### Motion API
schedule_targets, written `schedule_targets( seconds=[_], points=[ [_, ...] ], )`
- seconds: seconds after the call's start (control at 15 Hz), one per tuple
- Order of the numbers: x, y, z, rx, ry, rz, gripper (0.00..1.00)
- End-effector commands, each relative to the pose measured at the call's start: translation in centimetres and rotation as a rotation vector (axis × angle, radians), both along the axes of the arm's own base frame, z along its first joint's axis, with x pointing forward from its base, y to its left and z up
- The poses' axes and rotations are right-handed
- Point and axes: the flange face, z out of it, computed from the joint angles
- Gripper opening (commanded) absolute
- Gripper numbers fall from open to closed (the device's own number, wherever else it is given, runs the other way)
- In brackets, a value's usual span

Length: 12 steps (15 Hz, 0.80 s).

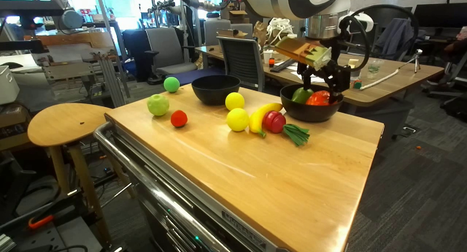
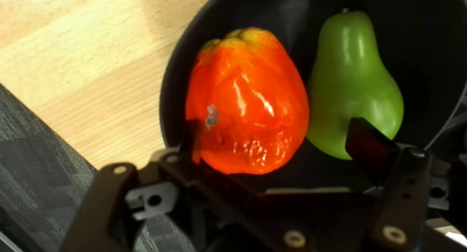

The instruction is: Remove all the plastic vegetables and fruits from the two bowls

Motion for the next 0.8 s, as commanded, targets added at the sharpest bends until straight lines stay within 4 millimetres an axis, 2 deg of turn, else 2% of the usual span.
schedule_targets(
  seconds=[0.0, 0.2, 0.27, 0.33, 0.47, 0.53, 0.73],
  points=[
    [0.7, -1.0, -0.3, -0.012, -0.018, -0.013, 1.0],
    [0.6, -1.5, -0.9, -0.012, -0.011, -0.022, 1.0],
    [0.6, -1.5, -0.9, -0.013, -0.01, -0.022, 0.9],
    [0.5, -1.5, -1.0, -0.015, -0.007, -0.02, 0.75],
    [0.3, -1.7, -1.2, -0.021, 0.002, -0.022, 0.58],
    [0.2, -1.8, -1.1, -0.024, 0.003, -0.022, 0.53],
    [-0.5, -1.9, -0.9, -0.027, 0.019, -0.017, 0.53]
  ],
)
